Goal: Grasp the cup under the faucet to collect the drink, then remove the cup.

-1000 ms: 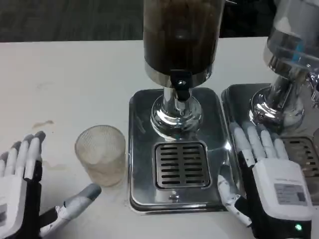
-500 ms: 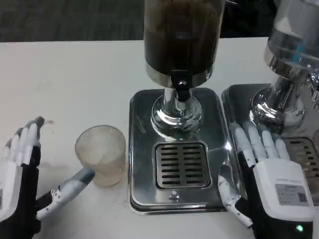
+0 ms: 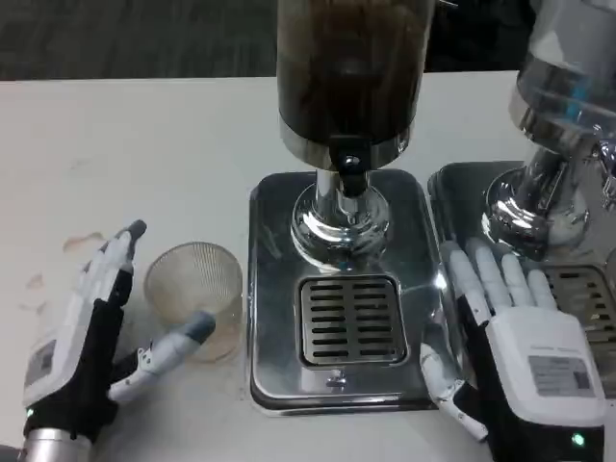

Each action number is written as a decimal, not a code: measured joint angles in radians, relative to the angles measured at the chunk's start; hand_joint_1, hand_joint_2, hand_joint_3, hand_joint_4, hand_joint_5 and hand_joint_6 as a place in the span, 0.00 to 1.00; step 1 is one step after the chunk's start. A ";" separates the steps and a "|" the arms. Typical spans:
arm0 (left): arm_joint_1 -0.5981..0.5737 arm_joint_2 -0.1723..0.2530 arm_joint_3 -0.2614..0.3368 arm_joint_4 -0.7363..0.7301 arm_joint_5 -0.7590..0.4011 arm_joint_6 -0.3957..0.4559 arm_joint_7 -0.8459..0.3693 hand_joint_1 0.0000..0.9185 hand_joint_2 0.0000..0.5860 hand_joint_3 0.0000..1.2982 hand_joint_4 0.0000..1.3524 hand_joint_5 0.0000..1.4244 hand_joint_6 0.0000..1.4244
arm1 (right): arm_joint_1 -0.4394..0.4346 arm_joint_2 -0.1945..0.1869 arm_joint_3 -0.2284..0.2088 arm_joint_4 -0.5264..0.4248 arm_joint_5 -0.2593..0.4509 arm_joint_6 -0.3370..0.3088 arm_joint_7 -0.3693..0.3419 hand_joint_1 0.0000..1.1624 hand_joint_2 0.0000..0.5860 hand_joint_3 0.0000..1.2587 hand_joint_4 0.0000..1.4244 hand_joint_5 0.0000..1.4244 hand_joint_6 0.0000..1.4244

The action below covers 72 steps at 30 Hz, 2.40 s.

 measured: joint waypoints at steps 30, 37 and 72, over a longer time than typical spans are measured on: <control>-0.178 -0.038 -0.089 0.237 -0.003 -0.062 0.006 0.30 0.03 0.00 0.00 0.00 0.00 | 0.016 0.023 0.016 -0.026 -0.006 0.005 0.005 0.14 0.91 0.05 0.00 0.00 0.03; -0.194 -0.038 -0.096 0.269 -0.008 -0.063 0.008 0.35 0.05 0.00 0.00 0.01 0.01 | 0.019 0.025 0.017 -0.027 -0.006 0.005 0.005 0.14 0.89 0.05 0.00 0.00 0.05; -0.181 -0.056 -0.112 0.282 0.032 -0.118 0.225 0.60 0.09 0.53 0.60 0.65 0.69 | 0.023 0.042 0.023 -0.026 -0.003 0.005 0.005 0.12 0.86 0.06 0.00 0.00 0.11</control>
